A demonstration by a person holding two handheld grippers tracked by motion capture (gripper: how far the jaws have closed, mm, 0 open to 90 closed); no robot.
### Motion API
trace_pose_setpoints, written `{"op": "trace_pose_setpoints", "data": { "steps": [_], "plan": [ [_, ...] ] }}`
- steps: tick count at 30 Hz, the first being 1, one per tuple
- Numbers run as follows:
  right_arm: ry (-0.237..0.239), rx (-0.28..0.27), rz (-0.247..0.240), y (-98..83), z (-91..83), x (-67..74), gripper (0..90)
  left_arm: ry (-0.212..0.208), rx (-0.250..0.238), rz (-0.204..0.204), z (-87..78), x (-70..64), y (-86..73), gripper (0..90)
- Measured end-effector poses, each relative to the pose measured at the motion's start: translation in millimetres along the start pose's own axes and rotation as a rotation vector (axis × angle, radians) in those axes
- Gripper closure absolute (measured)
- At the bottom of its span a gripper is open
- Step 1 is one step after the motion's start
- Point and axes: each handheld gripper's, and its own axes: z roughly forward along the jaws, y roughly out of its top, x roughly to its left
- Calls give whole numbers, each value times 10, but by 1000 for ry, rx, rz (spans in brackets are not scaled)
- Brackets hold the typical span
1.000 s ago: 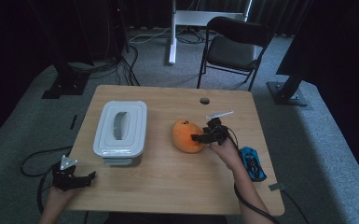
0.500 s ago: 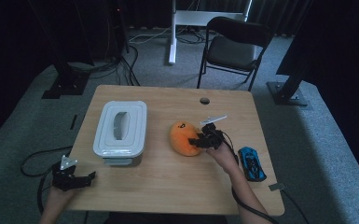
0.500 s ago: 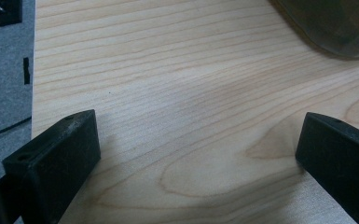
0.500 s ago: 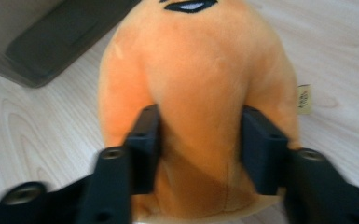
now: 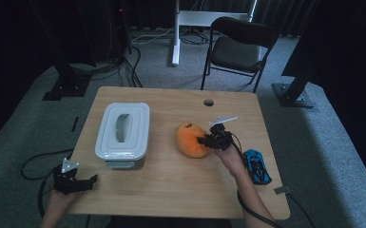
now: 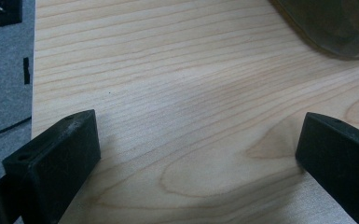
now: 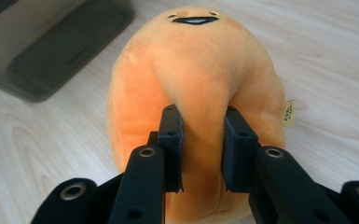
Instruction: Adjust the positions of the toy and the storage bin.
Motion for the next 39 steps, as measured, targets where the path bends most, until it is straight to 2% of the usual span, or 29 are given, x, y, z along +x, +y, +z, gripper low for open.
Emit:
{"op": "trace_pose_setpoints", "data": {
  "steps": [1,4,14,15,16,23,33,39],
  "plan": [
    [0,0,0,0,0,0,726,0,0,0,0,0,0,1],
    [-38,-36,48,1,-142,-155,726,0,0,0,0,0,0,1],
    [-150,-88,156,-87,-446,-536,725,0,0,0,0,0,0,1],
    [-150,-88,156,-87,-446,-536,725,0,0,0,0,0,0,1],
    [-175,-100,182,-111,-508,-625,725,0,0,0,0,0,0,1],
    [-268,-105,225,-123,-657,-850,725,0,0,0,0,0,0,1],
    [-356,-94,288,-202,-696,-1109,723,0,0,0,0,0,0,1],
    [-414,-77,304,-282,-673,-1194,716,0,0,0,0,0,0,1]
  ]
}}
